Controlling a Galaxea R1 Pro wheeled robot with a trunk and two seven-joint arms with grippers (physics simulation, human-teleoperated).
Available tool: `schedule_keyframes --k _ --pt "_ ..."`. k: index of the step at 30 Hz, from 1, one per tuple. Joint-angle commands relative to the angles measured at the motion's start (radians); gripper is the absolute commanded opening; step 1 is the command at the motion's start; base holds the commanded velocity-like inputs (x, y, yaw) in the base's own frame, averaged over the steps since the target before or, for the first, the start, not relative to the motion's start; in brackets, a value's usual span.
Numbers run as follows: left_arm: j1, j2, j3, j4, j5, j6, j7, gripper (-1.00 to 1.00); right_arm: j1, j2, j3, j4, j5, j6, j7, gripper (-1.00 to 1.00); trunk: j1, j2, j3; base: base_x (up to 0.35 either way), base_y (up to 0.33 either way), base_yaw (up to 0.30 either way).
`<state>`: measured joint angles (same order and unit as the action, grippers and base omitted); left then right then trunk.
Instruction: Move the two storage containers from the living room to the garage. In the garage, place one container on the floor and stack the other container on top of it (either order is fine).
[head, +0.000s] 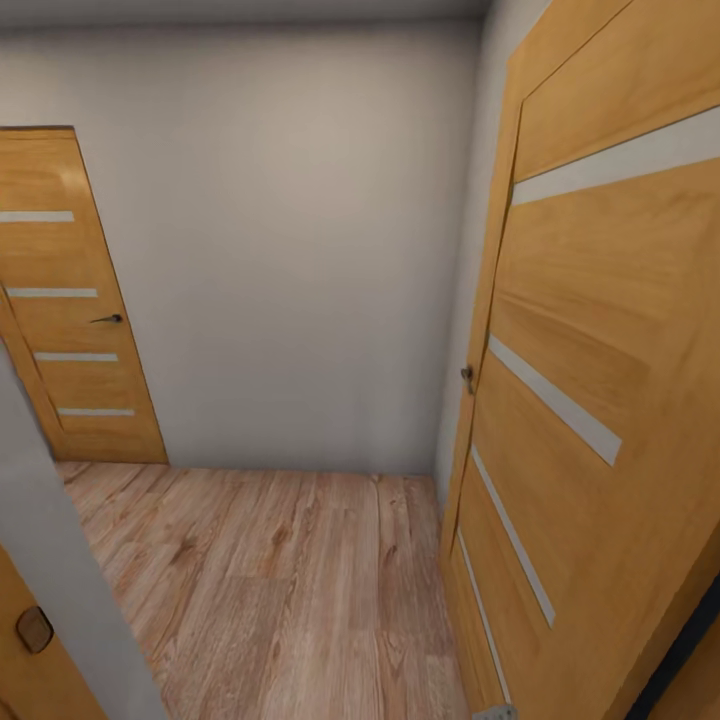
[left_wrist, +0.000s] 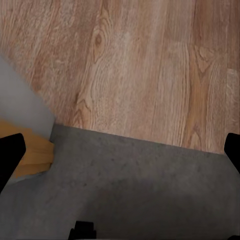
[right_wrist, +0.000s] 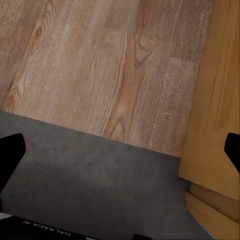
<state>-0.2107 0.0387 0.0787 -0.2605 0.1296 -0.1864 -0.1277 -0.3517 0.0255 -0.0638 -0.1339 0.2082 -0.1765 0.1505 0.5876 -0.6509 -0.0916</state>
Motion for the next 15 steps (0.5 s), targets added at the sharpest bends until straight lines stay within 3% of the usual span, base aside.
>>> schedule_keyframes --k 1,15 --pt "-0.001 0.0 0.007 0.001 0.008 -0.001 -0.01 1.0 -0.001 0.0 -0.007 0.0 0.008 -0.003 0.003 1.0 0.0 -0.001 -0.002 0.099 0.0 0.0" --pt "-0.001 0.0 0.008 0.001 0.008 -0.002 -0.01 1.0 -0.001 0.0 -0.008 0.0 0.008 -0.003 0.004 1.0 0.0 -0.001 -0.002 0.014 0.046 0.0"
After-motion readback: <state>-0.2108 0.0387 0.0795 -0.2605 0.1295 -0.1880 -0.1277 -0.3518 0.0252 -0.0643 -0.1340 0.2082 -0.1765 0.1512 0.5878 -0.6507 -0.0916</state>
